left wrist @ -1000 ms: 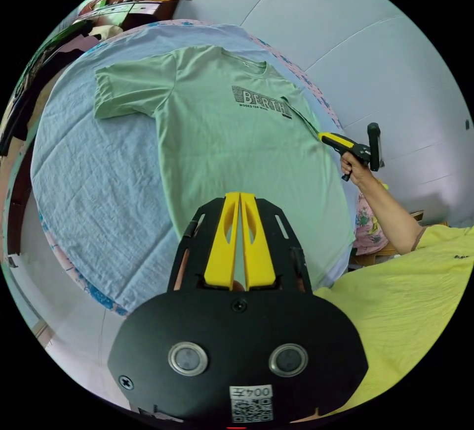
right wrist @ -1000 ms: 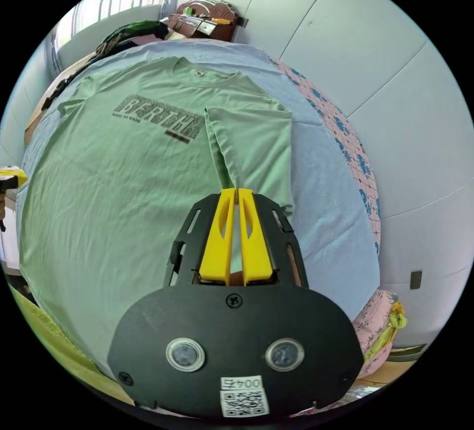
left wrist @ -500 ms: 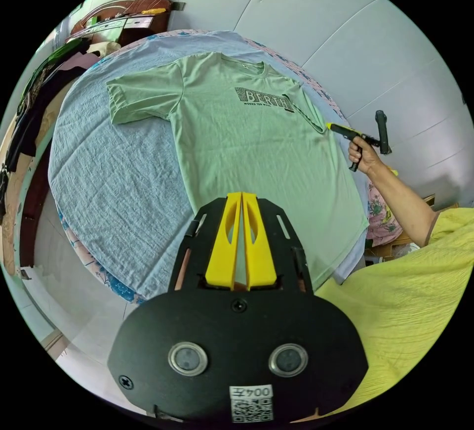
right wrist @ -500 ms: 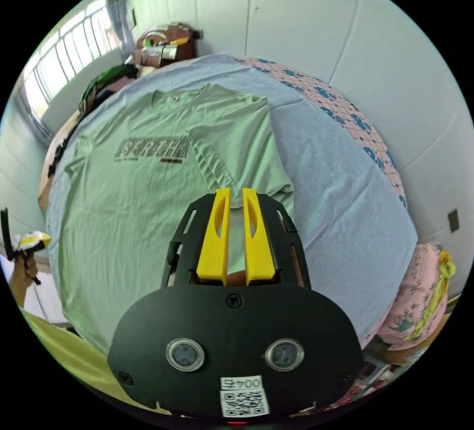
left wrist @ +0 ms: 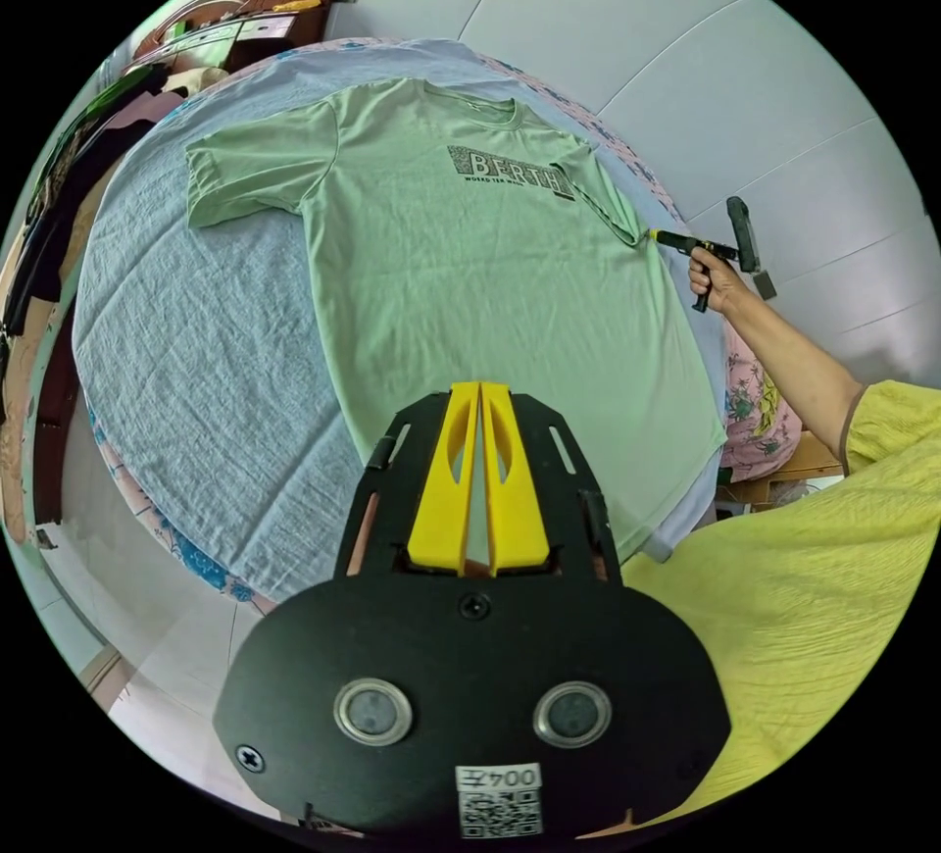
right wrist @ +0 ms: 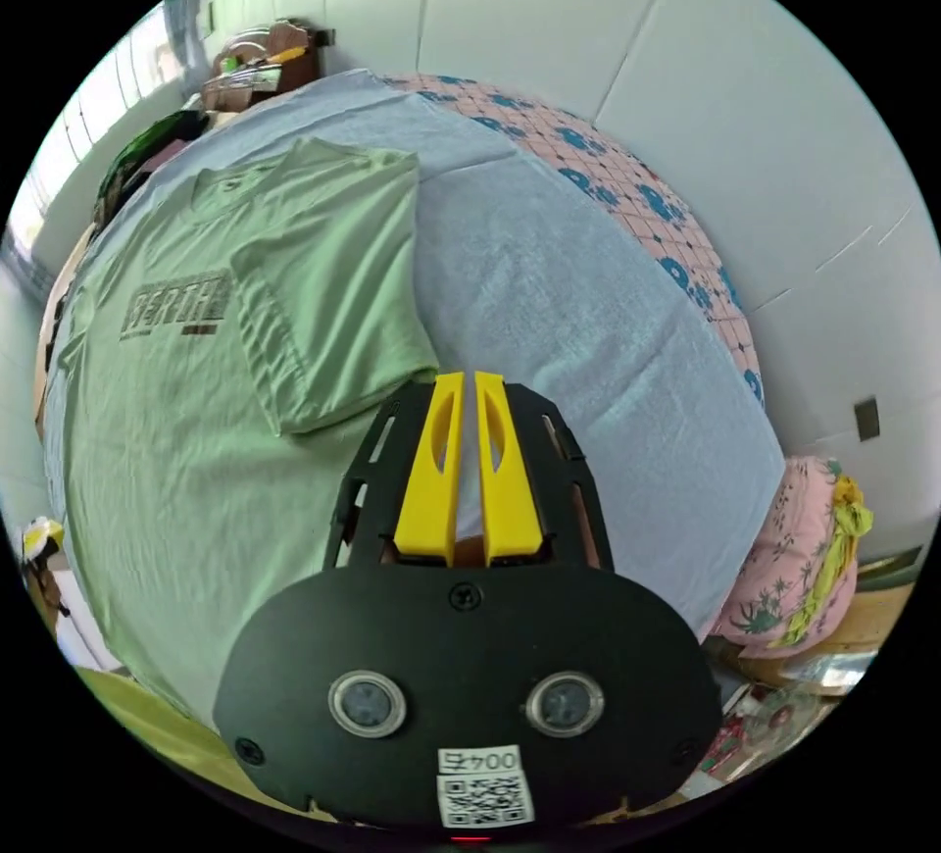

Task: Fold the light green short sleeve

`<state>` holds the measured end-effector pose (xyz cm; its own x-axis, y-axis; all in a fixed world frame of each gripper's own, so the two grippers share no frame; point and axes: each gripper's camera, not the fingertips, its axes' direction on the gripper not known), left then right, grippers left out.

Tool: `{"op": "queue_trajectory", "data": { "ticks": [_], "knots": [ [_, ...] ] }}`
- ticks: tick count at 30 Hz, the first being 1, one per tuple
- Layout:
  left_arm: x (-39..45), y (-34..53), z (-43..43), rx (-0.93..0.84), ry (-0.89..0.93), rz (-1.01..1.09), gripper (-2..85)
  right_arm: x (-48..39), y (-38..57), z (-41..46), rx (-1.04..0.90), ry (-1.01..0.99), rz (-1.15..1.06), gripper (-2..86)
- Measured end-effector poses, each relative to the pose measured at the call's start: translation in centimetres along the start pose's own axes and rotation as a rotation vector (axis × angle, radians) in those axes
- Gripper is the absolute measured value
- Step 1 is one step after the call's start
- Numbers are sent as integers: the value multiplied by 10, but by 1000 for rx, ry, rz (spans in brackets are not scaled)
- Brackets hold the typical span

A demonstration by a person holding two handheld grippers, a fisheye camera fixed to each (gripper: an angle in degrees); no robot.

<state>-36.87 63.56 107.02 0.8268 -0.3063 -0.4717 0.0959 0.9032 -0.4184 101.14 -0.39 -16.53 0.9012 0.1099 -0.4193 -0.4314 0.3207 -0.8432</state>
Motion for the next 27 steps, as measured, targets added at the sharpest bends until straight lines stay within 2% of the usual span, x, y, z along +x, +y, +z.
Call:
{"op": "queue_trajectory", "data": {
  "ticks": [1,4,5,7,12,17,22,27],
  "knots": [
    [8,2,3,-2,-1,0,8,8,0,4,-35,12,48,39],
    [30,8,10,7,-3,10,8,17,15,-20,79,-133,116,42],
    [41,8,14,13,-2,27,8,10,23,-30,126,-220,85,49],
    [61,-1,20,36,-5,73,8,-8,34,-38,143,-269,20,61],
    [146,-79,53,146,-117,328,10,-33,52,-43,163,-244,-23,68],
    [245,-181,138,157,-310,594,19,-39,56,-38,147,-219,-37,80],
    [315,-208,202,135,-458,805,26,-31,58,-35,145,-232,-4,80],
    [351,-206,239,97,-474,930,38,-26,62,-31,141,-262,2,80]
  ]
}}
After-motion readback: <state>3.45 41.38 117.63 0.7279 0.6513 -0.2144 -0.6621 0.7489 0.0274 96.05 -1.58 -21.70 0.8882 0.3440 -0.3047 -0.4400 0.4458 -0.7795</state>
